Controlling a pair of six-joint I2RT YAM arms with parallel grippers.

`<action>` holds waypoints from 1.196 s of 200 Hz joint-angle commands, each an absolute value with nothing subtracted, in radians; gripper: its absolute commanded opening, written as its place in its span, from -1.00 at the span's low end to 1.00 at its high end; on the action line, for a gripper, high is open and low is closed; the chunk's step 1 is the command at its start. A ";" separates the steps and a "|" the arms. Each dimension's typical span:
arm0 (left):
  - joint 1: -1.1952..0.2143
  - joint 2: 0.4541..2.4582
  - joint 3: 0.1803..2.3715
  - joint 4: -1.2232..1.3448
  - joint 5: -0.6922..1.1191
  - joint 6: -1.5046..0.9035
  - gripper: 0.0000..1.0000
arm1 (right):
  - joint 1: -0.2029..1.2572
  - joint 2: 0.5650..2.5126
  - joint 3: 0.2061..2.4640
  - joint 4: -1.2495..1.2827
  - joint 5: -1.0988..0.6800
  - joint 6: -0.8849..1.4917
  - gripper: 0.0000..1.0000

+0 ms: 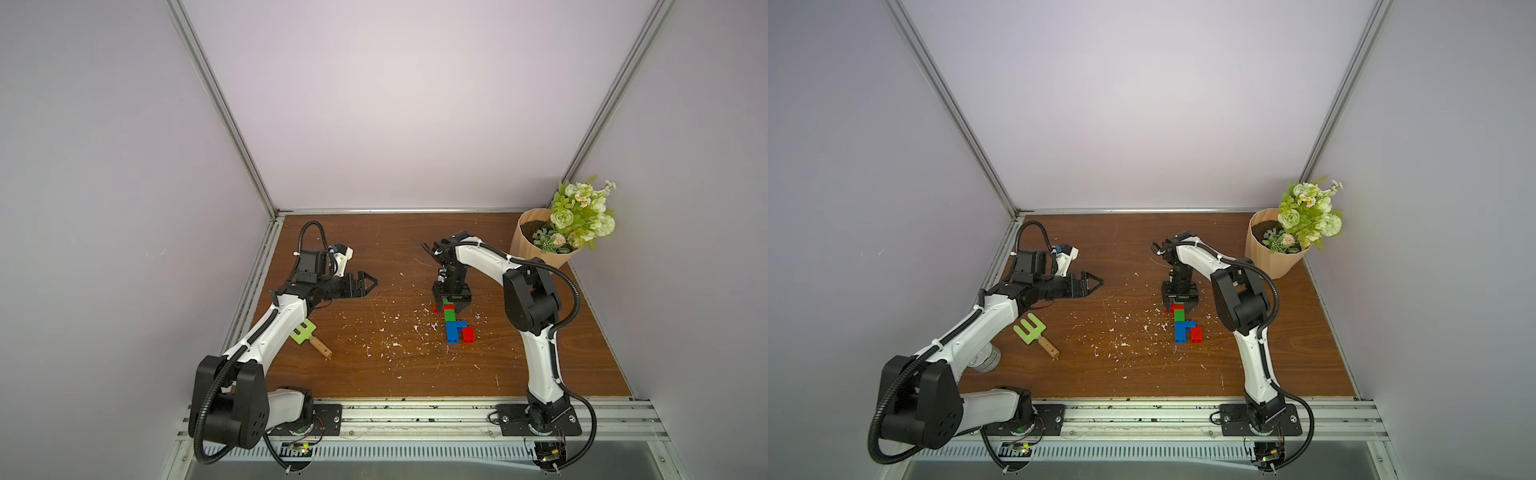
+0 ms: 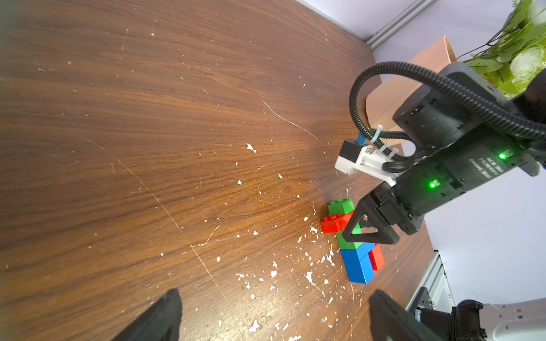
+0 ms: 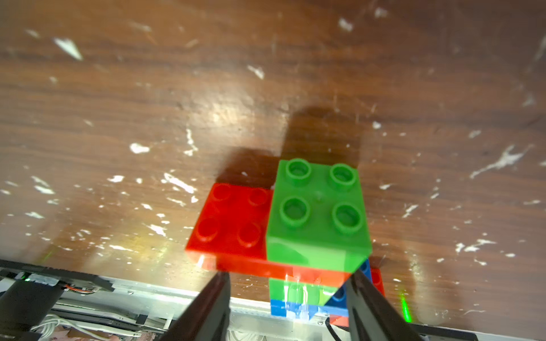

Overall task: Assemble a giraffe with lego
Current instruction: Adjust the lego brick at the center of the board, then reset both arms

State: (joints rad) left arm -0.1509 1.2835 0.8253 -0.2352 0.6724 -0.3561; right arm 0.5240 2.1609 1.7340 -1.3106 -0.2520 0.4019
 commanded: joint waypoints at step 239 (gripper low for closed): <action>-0.107 1.358 0.585 0.457 -0.013 0.069 0.98 | 0.263 1.369 0.824 0.218 0.225 0.104 0.98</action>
State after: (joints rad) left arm -0.1429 1.3060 0.6533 0.2146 0.0727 -0.0570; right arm 0.2947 1.4349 0.9112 -0.1043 0.1726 0.2161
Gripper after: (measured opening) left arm 0.993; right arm 0.989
